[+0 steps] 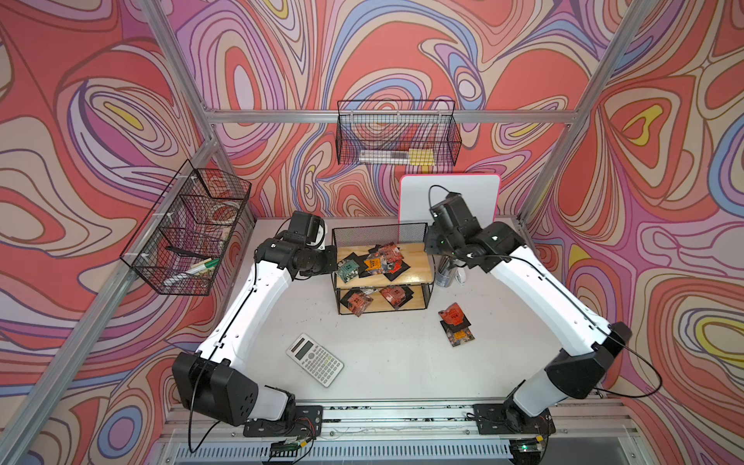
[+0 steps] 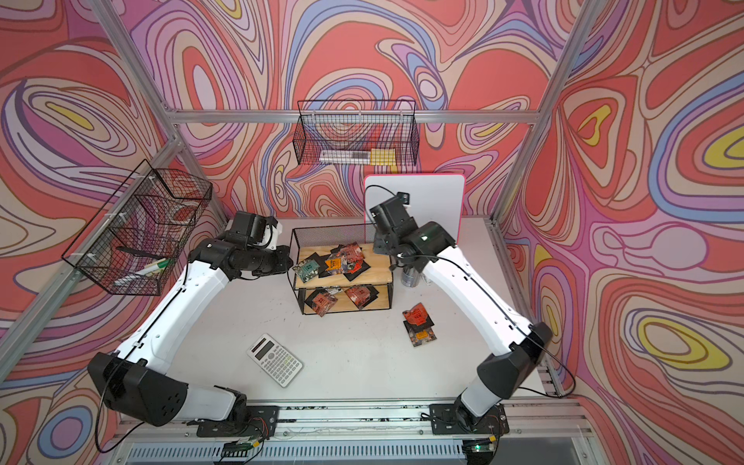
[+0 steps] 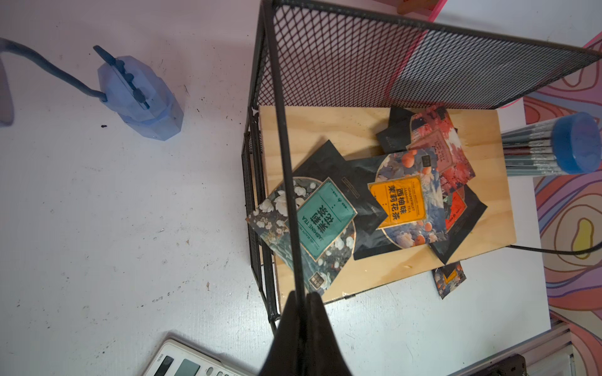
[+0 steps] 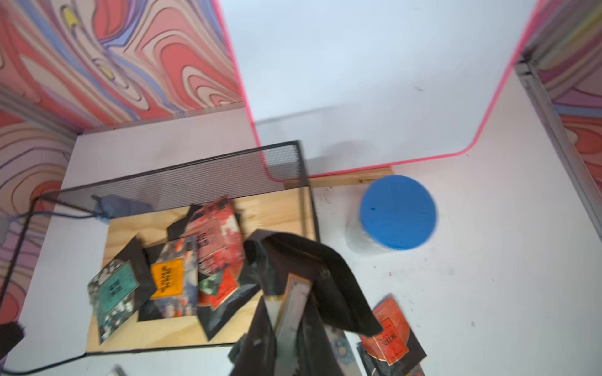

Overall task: Remove the tea bags from the shelf
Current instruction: Place the tea bag at the center of the board.

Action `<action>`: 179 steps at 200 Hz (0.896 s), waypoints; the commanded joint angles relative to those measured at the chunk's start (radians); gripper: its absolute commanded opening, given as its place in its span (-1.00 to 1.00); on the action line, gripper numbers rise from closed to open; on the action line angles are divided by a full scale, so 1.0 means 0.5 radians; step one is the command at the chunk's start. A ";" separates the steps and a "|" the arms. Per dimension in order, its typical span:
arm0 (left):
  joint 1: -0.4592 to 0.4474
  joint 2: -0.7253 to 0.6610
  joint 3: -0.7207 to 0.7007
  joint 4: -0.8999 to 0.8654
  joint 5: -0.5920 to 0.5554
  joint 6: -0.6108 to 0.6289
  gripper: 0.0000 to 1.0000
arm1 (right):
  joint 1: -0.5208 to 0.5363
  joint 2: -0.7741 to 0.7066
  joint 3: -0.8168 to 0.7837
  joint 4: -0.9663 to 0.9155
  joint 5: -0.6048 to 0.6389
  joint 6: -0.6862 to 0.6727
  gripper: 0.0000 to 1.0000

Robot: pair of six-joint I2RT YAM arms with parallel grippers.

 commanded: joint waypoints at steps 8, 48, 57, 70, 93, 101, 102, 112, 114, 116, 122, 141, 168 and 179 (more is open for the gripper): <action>-0.001 -0.025 -0.026 -0.026 -0.024 -0.007 -1.00 | -0.276 -0.245 -0.489 0.064 -0.173 0.219 -0.79; -0.001 -0.034 -0.036 -0.019 -0.039 -0.011 -1.00 | -0.368 -0.338 -1.187 0.345 -0.511 0.268 -0.65; -0.001 -0.034 -0.036 -0.019 -0.045 -0.009 -1.00 | -0.380 -0.340 -1.350 0.496 -0.625 0.267 -0.61; -0.001 -0.034 -0.036 -0.017 -0.047 -0.014 -1.00 | -0.383 -0.342 -1.521 0.602 -0.645 0.300 -0.59; -0.001 -0.032 -0.036 -0.014 -0.037 -0.014 -1.00 | -0.386 -0.336 -1.668 0.693 -0.583 0.299 -0.57; -0.001 -0.031 -0.039 -0.014 -0.037 -0.014 -1.00 | -0.386 -0.318 -1.689 0.716 -0.579 0.286 -0.54; -0.001 -0.031 -0.039 -0.014 -0.036 -0.014 -1.00 | -0.386 -0.315 -1.692 0.717 -0.582 0.285 -0.54; -0.001 -0.028 -0.040 -0.014 -0.034 -0.014 -1.00 | -0.383 -0.267 -1.701 0.723 -0.594 0.282 -0.47; -0.001 -0.028 -0.039 -0.012 -0.032 -0.014 -1.00 | -0.383 -0.257 -1.703 0.725 -0.597 0.279 -0.45; -0.001 -0.026 -0.039 -0.015 -0.034 -0.011 -1.00 | -0.385 -0.248 -1.706 0.730 -0.603 0.279 -0.44; -0.001 -0.025 -0.039 -0.014 -0.037 -0.011 -1.00 | -0.385 -0.220 -1.714 0.741 -0.616 0.275 -0.40; 0.001 -0.022 -0.036 -0.014 -0.036 -0.008 -1.00 | -0.383 -0.160 -1.748 0.773 -0.621 0.284 -0.29; 0.000 -0.013 -0.024 -0.014 -0.037 -0.005 -1.00 | -0.384 -0.131 -1.772 0.761 -0.609 0.303 -0.22; -0.001 -0.010 -0.021 -0.014 -0.037 -0.004 -1.00 | -0.384 -0.141 -1.782 0.749 -0.600 0.315 -0.18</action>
